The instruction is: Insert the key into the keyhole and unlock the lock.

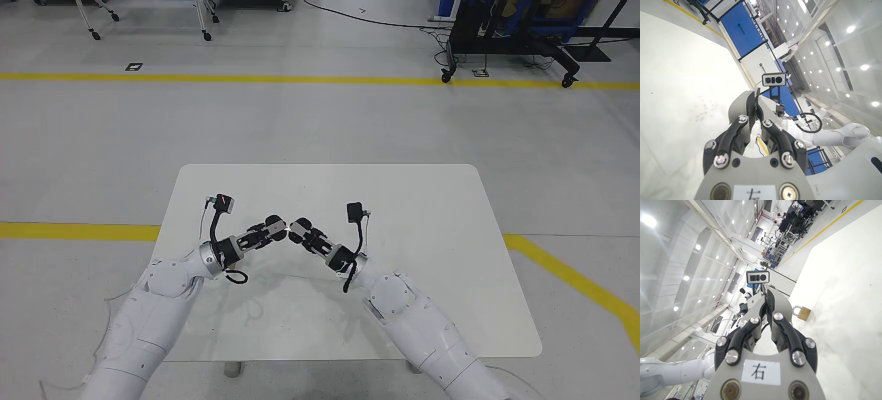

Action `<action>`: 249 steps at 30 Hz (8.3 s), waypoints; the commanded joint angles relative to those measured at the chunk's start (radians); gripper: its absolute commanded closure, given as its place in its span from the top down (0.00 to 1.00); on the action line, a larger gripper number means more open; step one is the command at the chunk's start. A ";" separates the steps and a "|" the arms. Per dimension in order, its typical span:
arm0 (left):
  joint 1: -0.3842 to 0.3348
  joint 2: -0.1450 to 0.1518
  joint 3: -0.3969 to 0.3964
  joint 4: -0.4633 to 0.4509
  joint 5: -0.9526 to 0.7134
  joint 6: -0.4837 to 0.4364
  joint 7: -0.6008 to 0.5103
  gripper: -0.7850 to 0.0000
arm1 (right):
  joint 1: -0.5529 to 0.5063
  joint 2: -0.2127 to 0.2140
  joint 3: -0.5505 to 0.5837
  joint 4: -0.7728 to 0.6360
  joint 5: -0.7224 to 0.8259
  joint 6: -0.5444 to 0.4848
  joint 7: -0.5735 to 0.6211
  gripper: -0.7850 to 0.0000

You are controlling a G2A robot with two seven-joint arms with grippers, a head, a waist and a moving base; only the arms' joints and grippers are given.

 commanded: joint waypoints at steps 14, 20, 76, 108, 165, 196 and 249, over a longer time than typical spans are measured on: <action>0.007 0.002 -0.001 -0.010 0.015 -0.016 0.017 0.23 | -0.009 -0.003 0.013 -0.010 0.001 0.013 -0.009 0.00; 0.006 0.003 -0.002 -0.007 0.001 -0.016 0.006 0.32 | -0.008 -0.004 0.019 -0.004 0.009 0.005 -0.006 0.00; 0.004 0.008 -0.008 -0.016 0.007 0.037 0.035 0.00 | -0.018 -0.008 0.040 -0.013 -0.003 -0.002 0.018 1.00; -0.098 0.000 0.078 0.095 -0.220 0.176 -0.379 0.00 | 0.064 0.066 0.150 0.062 0.284 0.058 0.675 0.22; -0.109 0.011 0.059 0.092 -0.171 0.128 -0.366 1.00 | -0.099 0.156 0.360 -0.046 0.320 -0.124 0.674 0.00; 0.407 0.114 -0.259 -0.607 1.064 0.686 0.037 1.00 | -0.099 0.156 0.360 -0.046 0.320 -0.124 0.674 0.00; 0.277 0.082 -0.133 -0.492 1.194 0.747 0.028 0.00 | -0.099 0.156 0.360 -0.046 0.320 -0.124 0.674 0.00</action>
